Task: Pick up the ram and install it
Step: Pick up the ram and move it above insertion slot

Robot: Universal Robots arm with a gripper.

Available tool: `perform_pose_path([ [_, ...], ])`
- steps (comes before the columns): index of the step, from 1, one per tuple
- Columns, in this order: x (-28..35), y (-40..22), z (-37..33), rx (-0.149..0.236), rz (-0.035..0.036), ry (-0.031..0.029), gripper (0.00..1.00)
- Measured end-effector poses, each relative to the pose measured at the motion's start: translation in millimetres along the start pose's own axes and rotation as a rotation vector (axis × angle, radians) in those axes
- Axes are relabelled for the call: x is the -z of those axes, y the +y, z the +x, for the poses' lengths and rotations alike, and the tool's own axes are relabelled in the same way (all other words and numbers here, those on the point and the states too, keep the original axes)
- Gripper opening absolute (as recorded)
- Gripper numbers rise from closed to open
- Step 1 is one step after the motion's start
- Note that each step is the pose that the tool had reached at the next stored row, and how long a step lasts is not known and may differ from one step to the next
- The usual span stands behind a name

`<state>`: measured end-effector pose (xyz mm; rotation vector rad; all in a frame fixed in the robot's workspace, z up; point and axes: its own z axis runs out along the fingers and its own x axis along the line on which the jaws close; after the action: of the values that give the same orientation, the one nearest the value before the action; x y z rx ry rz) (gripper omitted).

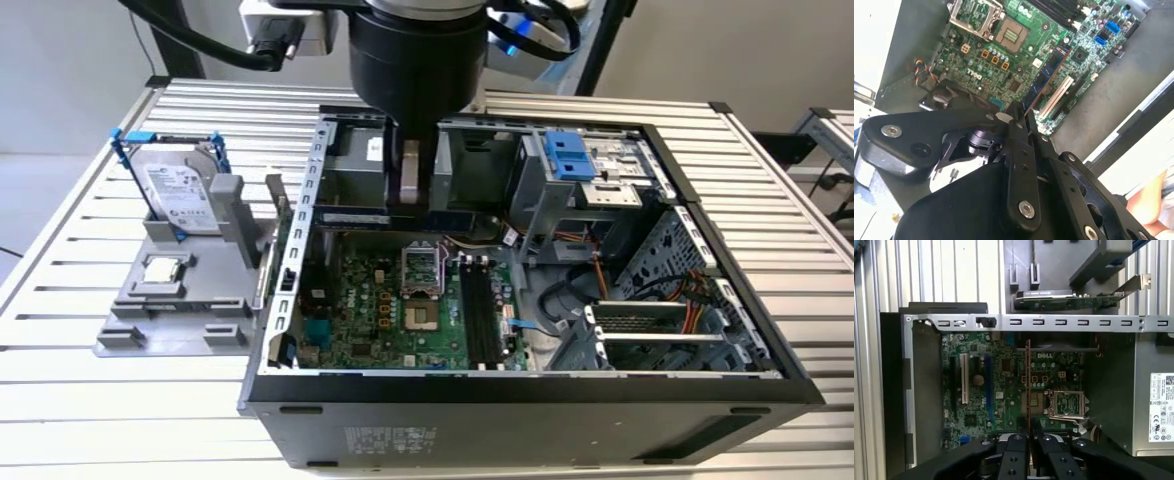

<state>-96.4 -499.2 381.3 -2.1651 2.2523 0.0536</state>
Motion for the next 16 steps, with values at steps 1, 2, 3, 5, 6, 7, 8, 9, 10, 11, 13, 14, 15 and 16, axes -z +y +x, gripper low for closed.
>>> perform_pose_path([
  [1,0.0,-2.4,-0.1,0.0,0.0,-0.0001,0.0],
  [2,0.0,-4.8,-0.2,0.0,0.0,0.0,0.0],
  [3,0.1,-7.1,-0.3,0.0,0.0,0.0,0.0],
  [5,0.1,-11.5,-0.5,0.0,0.0,0.0,0.0],
  [6,0.2,-13.6,-0.5,0.0,-0.0001,0.0001,0.0],
  [7,0.2,-15.6,-0.6,0.0,0.0,0.0,0.0],
  [8,0.2,-17.8,-0.7,0.0,0.0,-0.0001,0.0],
  [9,0.2,-19.9,-0.8,0.0,0.0,0.0,0.0],
  [10,0.2,-21.9,-0.9,0.0,0.0,-0.0001,0.0],
  [11,0.2,-23.9,-0.9,0.0,0.0,-0.0001,0.0],
  [13,0.3,-28.1,-1.1,0.0,0.0,-0.0001,0.0],
  [14,0.3,-30.1,-1.2,0.0,0.0,0.0,0.0],
  [15,0.4,-32.1,-1.3,0.0,0.0,0.0,0.0],
  [16,0.4,-34.1,-1.3,0.0,0.0,-0.0001,0.0],
])
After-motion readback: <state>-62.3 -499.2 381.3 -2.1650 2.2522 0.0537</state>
